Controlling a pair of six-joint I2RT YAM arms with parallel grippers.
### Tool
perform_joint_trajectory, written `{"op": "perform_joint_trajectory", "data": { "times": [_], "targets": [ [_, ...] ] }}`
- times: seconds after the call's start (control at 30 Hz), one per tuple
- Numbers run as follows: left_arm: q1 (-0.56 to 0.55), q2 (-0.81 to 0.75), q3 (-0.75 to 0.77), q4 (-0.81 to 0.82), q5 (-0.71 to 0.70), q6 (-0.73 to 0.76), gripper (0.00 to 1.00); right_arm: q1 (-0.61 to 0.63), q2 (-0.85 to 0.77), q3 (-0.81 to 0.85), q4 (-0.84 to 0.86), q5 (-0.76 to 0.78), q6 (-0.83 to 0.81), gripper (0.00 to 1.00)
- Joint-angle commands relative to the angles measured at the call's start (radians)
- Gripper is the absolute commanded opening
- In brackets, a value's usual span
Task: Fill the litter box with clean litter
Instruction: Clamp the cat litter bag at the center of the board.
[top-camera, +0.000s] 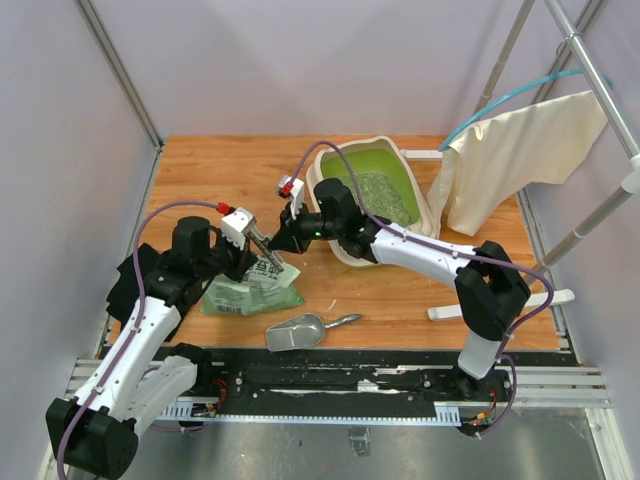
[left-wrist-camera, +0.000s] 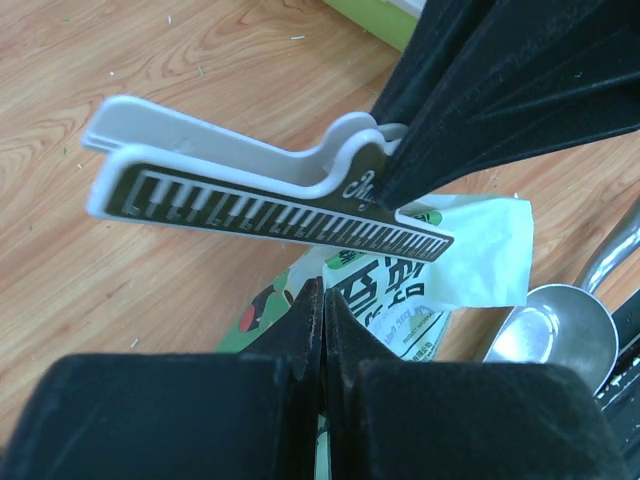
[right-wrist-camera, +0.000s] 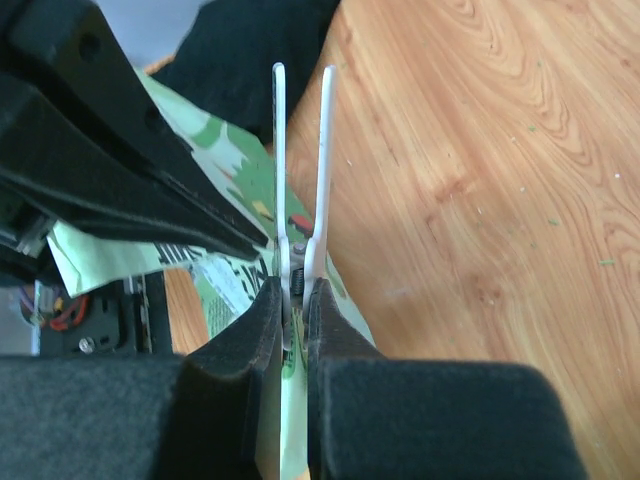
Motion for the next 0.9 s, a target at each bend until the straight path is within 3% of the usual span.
{"op": "perform_joint_trajectory", "data": {
  "times": [0.0,0.27,0.4,0.53,0.73,0.8,0.87],
  "targets": [
    [-0.007,-0.028,0.029,0.06,-0.008,0.004,0.01,0.017,-0.044,0.047,-0.278,-0.004,-0.197,0.01],
    [-0.006,-0.019,0.028,0.05,-0.023,0.015,0.01,0.025,-0.032,0.118,-0.549,0.013,-0.314,0.01],
    [-0.007,0.003,0.036,0.036,-0.025,0.025,0.01,0.054,0.006,0.139,-0.591,0.019,-0.334,0.01],
    [-0.007,0.033,0.068,0.005,-0.046,0.023,0.11,0.067,0.044,0.159,-0.612,0.027,-0.349,0.01],
    [-0.007,0.055,0.08,-0.007,-0.082,0.02,0.1,0.067,0.088,0.219,-0.658,0.05,-0.378,0.01],
    [-0.007,0.047,0.084,0.001,-0.154,-0.008,0.2,0.068,0.105,0.235,-0.667,0.055,-0.38,0.01],
    [-0.007,0.034,0.079,0.016,-0.219,-0.029,0.43,0.067,0.121,0.248,-0.667,0.053,-0.383,0.01]
  ]
}}
